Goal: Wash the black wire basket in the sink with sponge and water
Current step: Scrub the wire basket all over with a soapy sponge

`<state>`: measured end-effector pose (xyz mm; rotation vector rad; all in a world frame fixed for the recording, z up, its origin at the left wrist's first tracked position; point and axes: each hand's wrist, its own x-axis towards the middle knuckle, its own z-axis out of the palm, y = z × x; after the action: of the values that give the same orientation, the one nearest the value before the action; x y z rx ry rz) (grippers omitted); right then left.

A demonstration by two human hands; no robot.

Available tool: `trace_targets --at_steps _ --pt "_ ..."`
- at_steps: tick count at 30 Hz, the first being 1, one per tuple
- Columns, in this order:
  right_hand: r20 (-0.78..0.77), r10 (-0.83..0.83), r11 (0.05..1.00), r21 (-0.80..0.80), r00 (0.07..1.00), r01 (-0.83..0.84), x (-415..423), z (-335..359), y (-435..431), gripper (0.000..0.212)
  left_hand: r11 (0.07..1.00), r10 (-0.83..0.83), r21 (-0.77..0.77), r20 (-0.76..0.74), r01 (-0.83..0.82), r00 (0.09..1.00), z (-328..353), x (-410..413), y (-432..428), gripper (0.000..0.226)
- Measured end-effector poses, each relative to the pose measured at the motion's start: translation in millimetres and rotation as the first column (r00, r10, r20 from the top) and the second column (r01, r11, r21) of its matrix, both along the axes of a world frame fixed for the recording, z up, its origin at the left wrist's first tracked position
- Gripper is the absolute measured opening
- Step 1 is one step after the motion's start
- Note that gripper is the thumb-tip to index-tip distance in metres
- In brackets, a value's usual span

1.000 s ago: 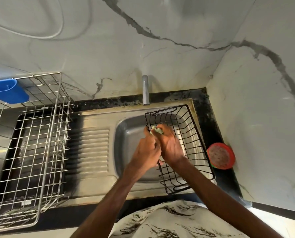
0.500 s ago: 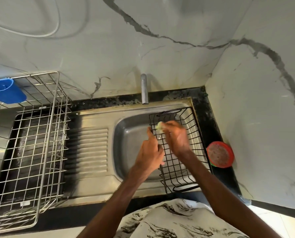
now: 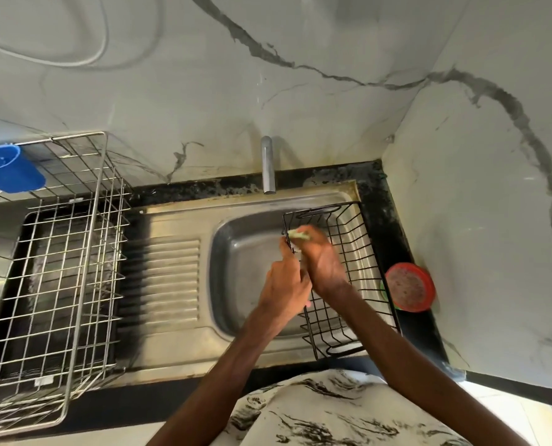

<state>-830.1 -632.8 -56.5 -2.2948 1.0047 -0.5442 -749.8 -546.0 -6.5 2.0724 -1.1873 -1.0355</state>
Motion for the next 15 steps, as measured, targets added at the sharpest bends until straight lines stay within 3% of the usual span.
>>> trace_targets --at_steps 3,6,8,12,14,15 --pt "-0.016 0.177 0.980 -0.091 0.984 -0.178 0.8 -6.0 0.5 0.043 1.000 -0.006 -0.022 -0.002 0.006 1.000 0.2 1.9 -0.6 0.064" --pt "-0.083 0.140 0.978 -0.142 0.987 -0.151 -3.7 -10.0 -5.0 0.048 1.000 -0.002 0.000 -0.035 0.002 0.999 -0.9 4.8 -0.6 0.067" --pt "-0.079 0.115 0.978 -0.165 0.990 -0.127 -9.8 -8.5 -9.4 0.033 0.999 0.046 0.026 -0.087 -0.044 0.995 1.3 4.6 -0.9 0.071" --pt "-0.071 -0.125 0.967 -0.234 0.990 0.106 -34.4 -16.3 -32.0 0.034 0.990 0.137 0.066 -0.162 -0.128 0.977 5.3 1.0 -1.3 0.073" --pt "-0.127 -0.302 0.949 -0.136 0.945 0.285 -36.6 -18.1 -30.0 0.040 0.993 0.112 0.060 -0.107 -0.106 0.988 -1.6 -3.4 -2.1 0.075" --pt "-0.135 -0.311 0.949 -0.103 0.941 0.299 -30.7 -16.2 -19.0 0.041 0.994 0.100 0.060 -0.067 -0.096 0.993 -3.9 -5.2 -3.0 0.075"
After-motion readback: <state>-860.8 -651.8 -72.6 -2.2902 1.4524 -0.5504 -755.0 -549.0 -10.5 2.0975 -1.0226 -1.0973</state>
